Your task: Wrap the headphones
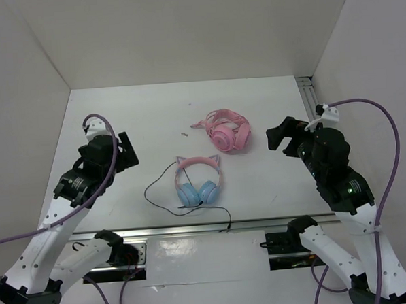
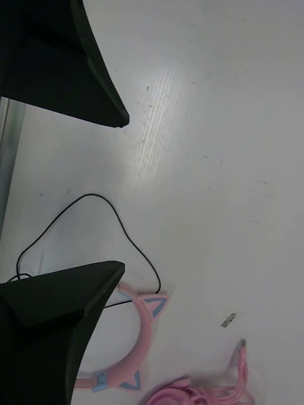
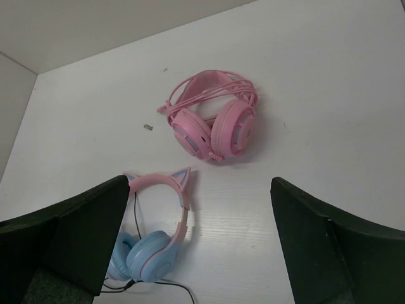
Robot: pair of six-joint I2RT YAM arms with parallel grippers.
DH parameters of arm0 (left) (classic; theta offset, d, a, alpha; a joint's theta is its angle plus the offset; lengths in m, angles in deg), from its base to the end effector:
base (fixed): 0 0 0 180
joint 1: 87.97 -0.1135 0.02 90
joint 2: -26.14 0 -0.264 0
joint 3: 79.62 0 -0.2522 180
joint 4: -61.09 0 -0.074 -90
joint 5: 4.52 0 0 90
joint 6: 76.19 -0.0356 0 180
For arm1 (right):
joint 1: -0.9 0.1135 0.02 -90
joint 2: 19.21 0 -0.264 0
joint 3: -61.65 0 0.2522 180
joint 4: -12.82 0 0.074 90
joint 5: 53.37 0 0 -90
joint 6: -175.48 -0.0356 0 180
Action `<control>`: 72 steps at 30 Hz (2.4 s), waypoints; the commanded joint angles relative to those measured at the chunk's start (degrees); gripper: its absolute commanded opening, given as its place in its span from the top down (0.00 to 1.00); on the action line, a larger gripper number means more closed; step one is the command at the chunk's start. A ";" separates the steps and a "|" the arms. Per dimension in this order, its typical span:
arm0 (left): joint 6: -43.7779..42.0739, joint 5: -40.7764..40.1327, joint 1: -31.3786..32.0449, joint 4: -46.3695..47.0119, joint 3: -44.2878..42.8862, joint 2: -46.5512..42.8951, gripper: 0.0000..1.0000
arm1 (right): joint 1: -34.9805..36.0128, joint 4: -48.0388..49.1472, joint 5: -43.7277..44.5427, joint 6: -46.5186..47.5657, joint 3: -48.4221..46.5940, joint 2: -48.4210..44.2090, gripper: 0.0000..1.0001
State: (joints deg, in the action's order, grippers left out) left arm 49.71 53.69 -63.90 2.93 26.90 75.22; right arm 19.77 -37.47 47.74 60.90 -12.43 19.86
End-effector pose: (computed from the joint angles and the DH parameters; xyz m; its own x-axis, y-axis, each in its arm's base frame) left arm 0.1569 -0.0495 0.3592 -0.3798 -0.3762 -0.8451 -0.3406 0.9063 -0.2504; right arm 0.1221 0.0345 0.3959 -0.2856 0.3337 -0.8984 -0.0249 0.9345 0.3551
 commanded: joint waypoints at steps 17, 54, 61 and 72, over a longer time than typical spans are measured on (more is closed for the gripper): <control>-25.95 38.29 12.48 4.24 -31.59 45.28 0.00 | 0.90 1.91 -9.80 3.40 1.26 -1.55 0.00; -37.57 47.26 9.14 22.78 -22.55 68.17 0.12 | 0.90 1.82 -15.69 5.07 -0.94 -1.36 0.00; -37.57 42.78 10.82 23.31 -19.21 68.78 0.32 | 0.90 1.29 -15.68 5.07 -1.47 -1.89 0.00; -37.04 36.19 11.95 20.59 -15.69 63.69 0.84 | 0.90 -0.38 -15.60 5.68 -3.23 -2.95 0.00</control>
State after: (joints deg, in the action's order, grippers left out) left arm 13.17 93.27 -52.75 29.18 9.41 140.07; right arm 20.40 -37.84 32.51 65.64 -13.30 17.50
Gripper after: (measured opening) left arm 0.249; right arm 0.999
